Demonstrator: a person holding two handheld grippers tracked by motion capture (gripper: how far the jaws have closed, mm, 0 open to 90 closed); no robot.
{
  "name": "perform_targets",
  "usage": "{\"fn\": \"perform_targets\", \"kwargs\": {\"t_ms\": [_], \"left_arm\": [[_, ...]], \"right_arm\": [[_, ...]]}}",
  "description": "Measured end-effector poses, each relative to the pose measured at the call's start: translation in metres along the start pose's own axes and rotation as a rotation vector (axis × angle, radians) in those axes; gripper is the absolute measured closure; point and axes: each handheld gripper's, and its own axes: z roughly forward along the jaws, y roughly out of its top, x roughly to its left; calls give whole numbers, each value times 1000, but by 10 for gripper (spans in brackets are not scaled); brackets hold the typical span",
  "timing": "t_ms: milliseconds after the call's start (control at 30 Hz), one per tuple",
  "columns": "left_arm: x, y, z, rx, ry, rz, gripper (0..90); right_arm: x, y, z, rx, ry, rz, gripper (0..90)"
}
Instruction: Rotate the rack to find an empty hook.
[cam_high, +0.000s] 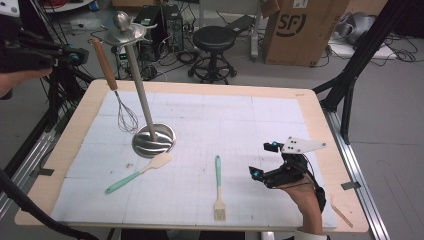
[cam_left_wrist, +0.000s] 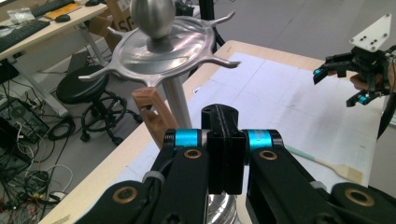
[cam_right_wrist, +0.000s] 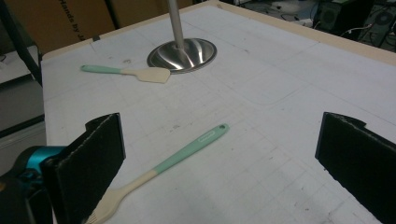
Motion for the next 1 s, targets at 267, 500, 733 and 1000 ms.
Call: {"fn": "perform_targets", "kwargs": {"t_ms": [267, 500, 733, 1000], "left_arm": [[-8, 8, 3, -13, -16, 14, 900], [-19, 16, 16, -5, -39, 27, 900], [-32, 27, 30, 13, -51, 31, 900], [-34, 35, 44, 35, -60, 30, 900]], "right_arm": [[-1, 0, -1, -1, -2, 1, 0], [-2, 0, -1, -4, 0, 5, 0], [-2, 0, -2, -9, 5, 7, 0], [-2, 0, -2, -13, 7, 2, 0]]}}
